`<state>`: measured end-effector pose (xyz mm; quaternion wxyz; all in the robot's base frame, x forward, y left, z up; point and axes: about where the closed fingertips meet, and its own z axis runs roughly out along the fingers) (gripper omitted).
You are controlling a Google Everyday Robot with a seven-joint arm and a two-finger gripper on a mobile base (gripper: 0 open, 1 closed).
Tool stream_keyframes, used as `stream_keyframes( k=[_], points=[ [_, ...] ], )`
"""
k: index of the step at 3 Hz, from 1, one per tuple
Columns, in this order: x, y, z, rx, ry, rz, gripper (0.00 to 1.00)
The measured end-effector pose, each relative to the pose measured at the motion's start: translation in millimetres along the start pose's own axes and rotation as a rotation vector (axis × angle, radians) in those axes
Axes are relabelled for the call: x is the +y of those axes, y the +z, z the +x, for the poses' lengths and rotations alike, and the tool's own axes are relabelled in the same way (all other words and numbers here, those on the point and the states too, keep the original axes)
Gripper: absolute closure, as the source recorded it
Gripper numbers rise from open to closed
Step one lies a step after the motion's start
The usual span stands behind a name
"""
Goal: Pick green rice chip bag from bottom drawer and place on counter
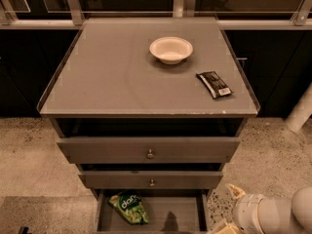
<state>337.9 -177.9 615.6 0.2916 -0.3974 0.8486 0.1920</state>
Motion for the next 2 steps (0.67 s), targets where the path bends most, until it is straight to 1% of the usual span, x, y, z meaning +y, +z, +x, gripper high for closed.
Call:
stream_keyframes(
  k=[1,2],
  points=[
    [-2,37,7,-0.062,-0.007,-0.023,0.00],
    [12,99,25,-0.122,0.013,-0.138,0.00]
  ],
)
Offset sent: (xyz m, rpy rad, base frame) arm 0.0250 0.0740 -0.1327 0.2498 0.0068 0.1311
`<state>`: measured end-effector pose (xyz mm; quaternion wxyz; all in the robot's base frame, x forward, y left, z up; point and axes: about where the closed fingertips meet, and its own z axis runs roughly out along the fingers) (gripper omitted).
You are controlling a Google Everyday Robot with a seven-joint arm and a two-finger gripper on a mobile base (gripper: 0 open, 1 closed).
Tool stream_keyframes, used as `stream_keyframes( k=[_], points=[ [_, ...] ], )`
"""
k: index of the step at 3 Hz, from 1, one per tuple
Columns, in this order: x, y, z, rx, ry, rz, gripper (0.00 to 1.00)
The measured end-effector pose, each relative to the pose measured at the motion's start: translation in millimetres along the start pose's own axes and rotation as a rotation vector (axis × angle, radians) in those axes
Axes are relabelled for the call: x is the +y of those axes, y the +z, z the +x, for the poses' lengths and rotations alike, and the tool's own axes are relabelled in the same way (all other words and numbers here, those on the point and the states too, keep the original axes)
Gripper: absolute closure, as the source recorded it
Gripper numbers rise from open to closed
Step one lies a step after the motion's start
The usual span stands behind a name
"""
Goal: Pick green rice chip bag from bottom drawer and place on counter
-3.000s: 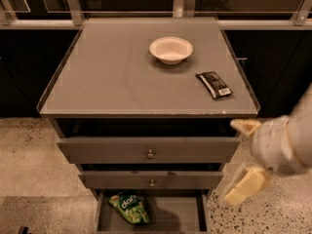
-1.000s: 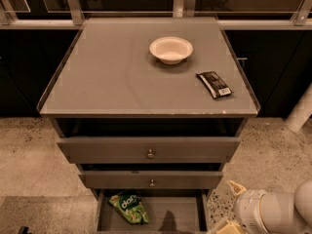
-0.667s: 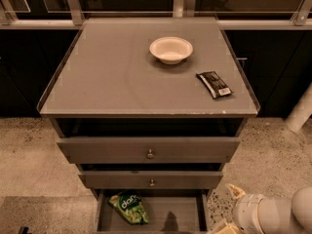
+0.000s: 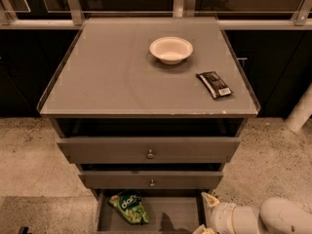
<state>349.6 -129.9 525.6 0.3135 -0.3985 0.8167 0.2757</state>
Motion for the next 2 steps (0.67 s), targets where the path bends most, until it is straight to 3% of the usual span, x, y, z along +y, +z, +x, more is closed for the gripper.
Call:
stream_keyframes(
  k=[1,2],
  points=[
    [1,1,1,0.006,0.001,0.005,0.00],
    [-2,26,16,0.003,0.008,-0.028,0.00]
  ],
)
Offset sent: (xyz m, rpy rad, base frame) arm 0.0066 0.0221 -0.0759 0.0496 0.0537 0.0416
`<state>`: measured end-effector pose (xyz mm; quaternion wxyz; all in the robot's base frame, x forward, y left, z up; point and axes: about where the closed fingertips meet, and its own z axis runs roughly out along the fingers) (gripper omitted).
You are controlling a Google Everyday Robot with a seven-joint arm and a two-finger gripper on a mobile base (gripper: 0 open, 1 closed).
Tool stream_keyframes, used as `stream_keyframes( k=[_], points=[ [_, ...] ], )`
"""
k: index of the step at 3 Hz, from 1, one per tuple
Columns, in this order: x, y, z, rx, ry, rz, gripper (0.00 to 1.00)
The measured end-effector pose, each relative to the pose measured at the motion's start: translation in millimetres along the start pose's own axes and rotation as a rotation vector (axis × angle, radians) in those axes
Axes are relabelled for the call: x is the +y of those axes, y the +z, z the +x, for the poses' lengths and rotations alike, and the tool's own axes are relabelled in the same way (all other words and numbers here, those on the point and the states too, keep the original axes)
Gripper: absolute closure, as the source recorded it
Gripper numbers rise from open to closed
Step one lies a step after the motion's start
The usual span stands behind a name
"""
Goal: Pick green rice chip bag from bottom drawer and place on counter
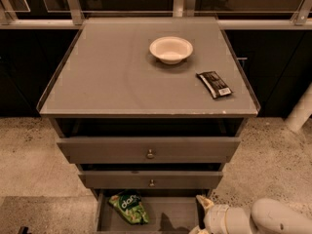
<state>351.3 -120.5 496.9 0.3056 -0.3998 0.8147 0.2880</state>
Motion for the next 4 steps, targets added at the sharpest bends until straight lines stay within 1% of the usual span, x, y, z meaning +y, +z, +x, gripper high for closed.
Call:
stream_keyframes(
  k=[1,2,3,4],
  points=[
    [-3,37,7,-0.034,-0.015,-0.057,0.00],
    [-5,70,19,-0.024,-0.001,-0.110,0.00],
    [-3,74,20,-0.024,0.001,-0.118,0.00],
    [-12,88,32,-0.040,0.028,-0.094,0.00]
  ],
)
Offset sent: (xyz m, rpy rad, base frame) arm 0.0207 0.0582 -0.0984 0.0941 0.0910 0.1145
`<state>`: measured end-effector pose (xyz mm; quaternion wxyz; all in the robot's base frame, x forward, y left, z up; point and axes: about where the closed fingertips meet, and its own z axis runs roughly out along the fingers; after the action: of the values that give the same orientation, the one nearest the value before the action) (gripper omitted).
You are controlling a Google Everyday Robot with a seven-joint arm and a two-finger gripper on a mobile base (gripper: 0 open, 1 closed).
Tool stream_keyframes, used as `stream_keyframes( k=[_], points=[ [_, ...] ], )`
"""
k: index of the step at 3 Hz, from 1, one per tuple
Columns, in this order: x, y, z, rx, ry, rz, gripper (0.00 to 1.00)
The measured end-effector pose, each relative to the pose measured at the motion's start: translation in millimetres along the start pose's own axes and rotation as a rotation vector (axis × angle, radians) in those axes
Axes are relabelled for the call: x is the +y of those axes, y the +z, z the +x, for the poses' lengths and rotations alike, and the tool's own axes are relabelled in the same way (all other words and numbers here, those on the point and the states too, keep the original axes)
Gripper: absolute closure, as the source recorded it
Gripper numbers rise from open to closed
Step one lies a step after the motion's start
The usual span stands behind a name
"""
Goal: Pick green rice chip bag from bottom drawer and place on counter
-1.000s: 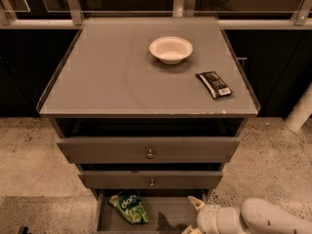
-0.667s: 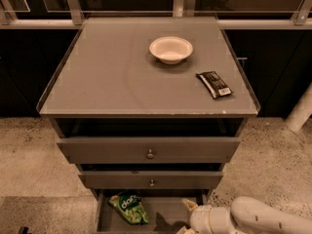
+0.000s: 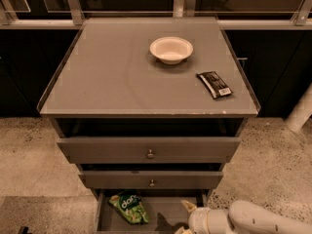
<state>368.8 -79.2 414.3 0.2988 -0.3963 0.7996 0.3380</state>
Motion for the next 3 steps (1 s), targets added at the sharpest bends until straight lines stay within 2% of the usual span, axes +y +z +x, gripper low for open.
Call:
stream_keyframes(
  k=[2,3],
  points=[
    [-36,38,8,-0.114,-0.042,0.066,0.00],
    [-35,41,10,-0.117,-0.038,0.062,0.00]
  ],
)
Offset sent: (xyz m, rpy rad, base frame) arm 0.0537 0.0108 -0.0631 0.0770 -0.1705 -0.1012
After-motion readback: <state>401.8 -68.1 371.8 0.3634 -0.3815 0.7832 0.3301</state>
